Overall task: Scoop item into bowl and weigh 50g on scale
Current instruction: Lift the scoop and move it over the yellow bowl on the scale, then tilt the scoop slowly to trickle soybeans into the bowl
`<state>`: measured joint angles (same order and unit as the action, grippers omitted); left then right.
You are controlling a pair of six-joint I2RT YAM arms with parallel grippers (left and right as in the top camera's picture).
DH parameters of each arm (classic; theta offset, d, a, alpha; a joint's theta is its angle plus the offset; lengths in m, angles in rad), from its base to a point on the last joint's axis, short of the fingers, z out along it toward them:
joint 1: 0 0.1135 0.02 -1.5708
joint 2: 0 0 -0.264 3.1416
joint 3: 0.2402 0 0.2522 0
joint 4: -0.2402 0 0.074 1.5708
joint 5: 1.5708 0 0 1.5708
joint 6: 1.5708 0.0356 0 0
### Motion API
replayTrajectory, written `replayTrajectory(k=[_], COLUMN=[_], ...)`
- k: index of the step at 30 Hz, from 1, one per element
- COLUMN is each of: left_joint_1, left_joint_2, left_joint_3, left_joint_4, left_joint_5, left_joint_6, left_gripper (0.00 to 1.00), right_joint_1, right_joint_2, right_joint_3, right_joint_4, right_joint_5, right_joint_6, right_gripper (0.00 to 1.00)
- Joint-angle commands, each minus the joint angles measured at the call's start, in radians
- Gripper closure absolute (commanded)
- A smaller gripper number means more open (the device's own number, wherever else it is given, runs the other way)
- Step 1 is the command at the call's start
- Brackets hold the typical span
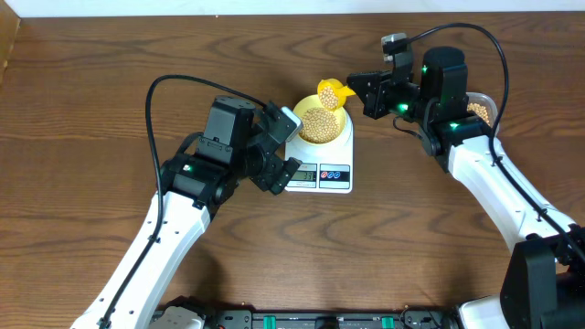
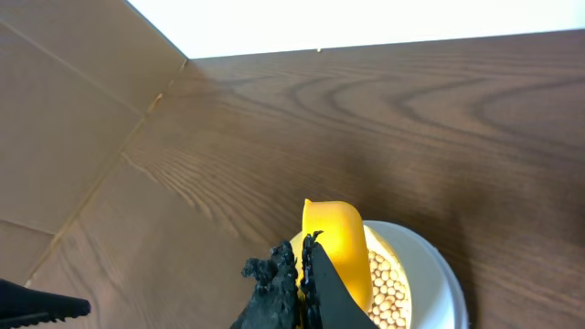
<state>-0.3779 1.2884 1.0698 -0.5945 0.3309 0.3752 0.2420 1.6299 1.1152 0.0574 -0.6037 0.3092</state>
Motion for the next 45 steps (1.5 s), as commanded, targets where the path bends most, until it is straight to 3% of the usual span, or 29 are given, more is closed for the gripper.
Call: replayTrajectory(k=[1,45], left_joint_1=[-0.001,-0.001], left_joint_2=[-0.014,-0.014], left_joint_3=[-0.007,-0.007], left_joint_4=[0.001,0.001], left_joint_5=[0.0,0.0], left_joint_6=[0.017,0.017], left_gripper=[0.13,0.13], right_joint_1=[0.009,0.042], right_joint_2=[0.011,0.028], right_joint_3=[0.001,0.001], right_joint_4=[0.003,-0.001], right_joint_5=[0.002,-0.009], right_joint_6=[-0.066,-0.289], right_gripper=[0.99,0.99])
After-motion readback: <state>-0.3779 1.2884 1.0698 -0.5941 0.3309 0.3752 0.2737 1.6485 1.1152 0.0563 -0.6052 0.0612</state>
